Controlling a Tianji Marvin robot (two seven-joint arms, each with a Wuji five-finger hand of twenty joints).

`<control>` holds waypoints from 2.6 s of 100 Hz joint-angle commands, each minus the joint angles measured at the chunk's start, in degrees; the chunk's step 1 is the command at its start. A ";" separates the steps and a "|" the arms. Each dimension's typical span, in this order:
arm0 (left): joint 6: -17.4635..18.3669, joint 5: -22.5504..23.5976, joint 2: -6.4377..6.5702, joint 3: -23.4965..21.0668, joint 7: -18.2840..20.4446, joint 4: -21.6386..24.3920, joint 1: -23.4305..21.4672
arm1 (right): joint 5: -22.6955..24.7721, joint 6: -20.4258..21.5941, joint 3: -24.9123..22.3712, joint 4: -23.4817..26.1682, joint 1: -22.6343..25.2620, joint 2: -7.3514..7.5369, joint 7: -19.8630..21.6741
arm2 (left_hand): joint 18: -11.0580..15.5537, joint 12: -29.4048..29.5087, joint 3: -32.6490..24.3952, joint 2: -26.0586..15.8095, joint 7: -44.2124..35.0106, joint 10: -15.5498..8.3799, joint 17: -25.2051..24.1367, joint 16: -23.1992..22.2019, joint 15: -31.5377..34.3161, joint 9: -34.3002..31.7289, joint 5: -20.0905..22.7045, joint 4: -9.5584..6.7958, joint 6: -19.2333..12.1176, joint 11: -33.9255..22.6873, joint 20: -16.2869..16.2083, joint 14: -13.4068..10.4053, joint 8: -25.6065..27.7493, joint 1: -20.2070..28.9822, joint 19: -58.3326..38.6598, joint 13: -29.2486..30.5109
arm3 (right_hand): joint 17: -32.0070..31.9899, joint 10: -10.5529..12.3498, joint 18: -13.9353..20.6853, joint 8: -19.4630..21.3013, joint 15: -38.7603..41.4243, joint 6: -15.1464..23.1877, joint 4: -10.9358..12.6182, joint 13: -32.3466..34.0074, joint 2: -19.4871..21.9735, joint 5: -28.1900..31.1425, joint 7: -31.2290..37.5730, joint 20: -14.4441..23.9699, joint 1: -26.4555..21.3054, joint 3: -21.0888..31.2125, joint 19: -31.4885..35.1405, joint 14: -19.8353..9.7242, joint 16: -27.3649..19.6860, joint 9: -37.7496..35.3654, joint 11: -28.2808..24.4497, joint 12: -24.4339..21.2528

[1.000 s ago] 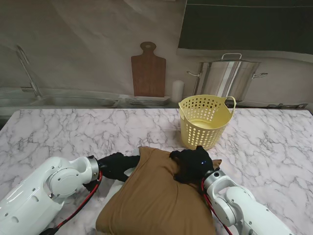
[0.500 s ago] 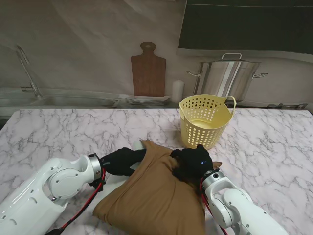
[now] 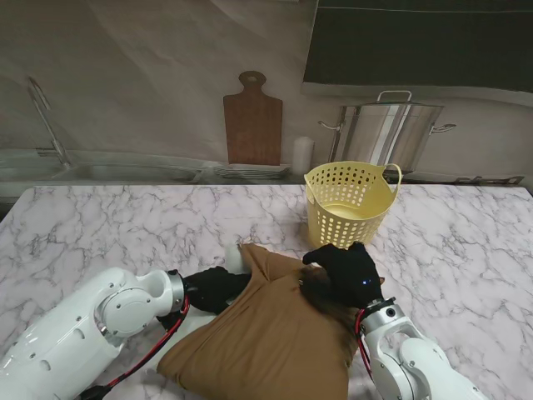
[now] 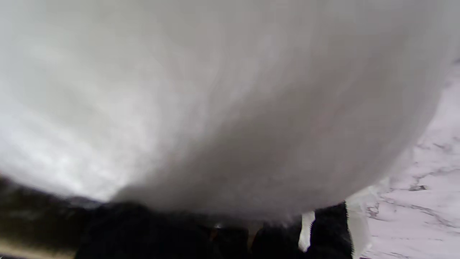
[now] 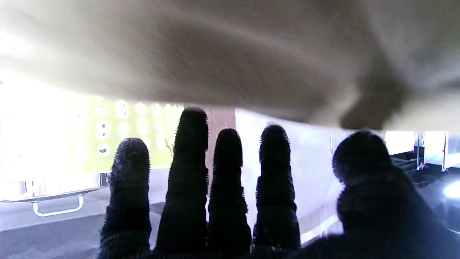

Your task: Remove the pillowcase from the pillow and put it in the laundry basket

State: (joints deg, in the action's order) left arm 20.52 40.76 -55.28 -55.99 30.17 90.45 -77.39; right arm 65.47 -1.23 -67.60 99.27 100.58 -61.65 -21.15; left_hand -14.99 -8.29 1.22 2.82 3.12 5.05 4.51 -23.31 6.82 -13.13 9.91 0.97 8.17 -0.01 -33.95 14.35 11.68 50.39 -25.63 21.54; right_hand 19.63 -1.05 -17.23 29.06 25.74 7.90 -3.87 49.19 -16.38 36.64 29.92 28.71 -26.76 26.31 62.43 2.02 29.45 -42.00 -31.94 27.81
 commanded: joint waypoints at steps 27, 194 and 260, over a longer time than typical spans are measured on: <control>1.60 5.82 0.71 0.47 2.49 -1.33 -2.76 | 0.12 -3.53 5.66 1.06 -5.35 1.30 19.56 | 0.26 -0.64 0.17 5.56 -2.72 0.37 -0.23 -0.77 3.31 0.05 0.96 -0.22 -2.24 -1.23 0.28 -2.22 0.76 2.00 -7.64 2.00 | -5.49 -4.13 -2.79 -3.68 -8.78 -10.93 -0.82 -8.52 -5.02 -27.24 -25.19 1.59 15.57 5.00 -6.53 3.93 -5.63 18.76 10.03 -9.70; -1.05 12.60 1.10 -3.28 7.25 2.51 -5.10 | 9.92 1.11 -12.37 5.80 11.00 1.80 16.05 | 0.89 -0.37 -0.22 4.77 -2.26 2.15 0.09 -0.56 3.15 2.04 -0.95 -0.36 -1.33 -0.70 -0.22 -2.55 -0.04 0.97 -7.24 1.21 | 8.83 4.55 -2.06 -6.57 33.71 7.31 -6.50 22.60 -8.64 8.66 21.93 0.52 -17.19 17.56 3.28 -6.49 9.27 -25.79 -14.36 16.69; 0.94 3.76 -0.26 -8.13 1.13 6.82 -8.69 | 1.49 4.94 -7.66 8.81 5.28 0.75 13.21 | 0.36 -1.08 0.59 -0.35 -2.37 1.78 0.08 -1.07 3.70 -0.53 -1.54 0.02 -0.43 -0.86 -0.28 -2.05 0.22 1.45 -9.40 2.65 | -6.19 -9.55 -4.44 -5.72 -12.20 -12.48 0.76 -9.33 5.10 -19.08 -18.68 -1.58 8.11 -3.15 -7.91 6.33 -8.05 12.14 13.96 -11.36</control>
State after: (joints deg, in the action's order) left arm 21.21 44.25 -55.57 -65.91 29.54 98.65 -87.16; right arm 67.98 5.31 -77.02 106.26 106.39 -60.37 -8.53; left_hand -13.64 -8.74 2.19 2.11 0.51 6.60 4.61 -22.74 8.67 -13.51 8.08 1.27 8.11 -0.20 -33.44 12.67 11.10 50.38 -17.91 22.58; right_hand 15.33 -6.94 -18.87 25.88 17.40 1.23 -3.93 42.76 -14.64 26.78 19.02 28.01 -23.13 25.36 56.88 4.99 24.50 -34.16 -22.96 21.47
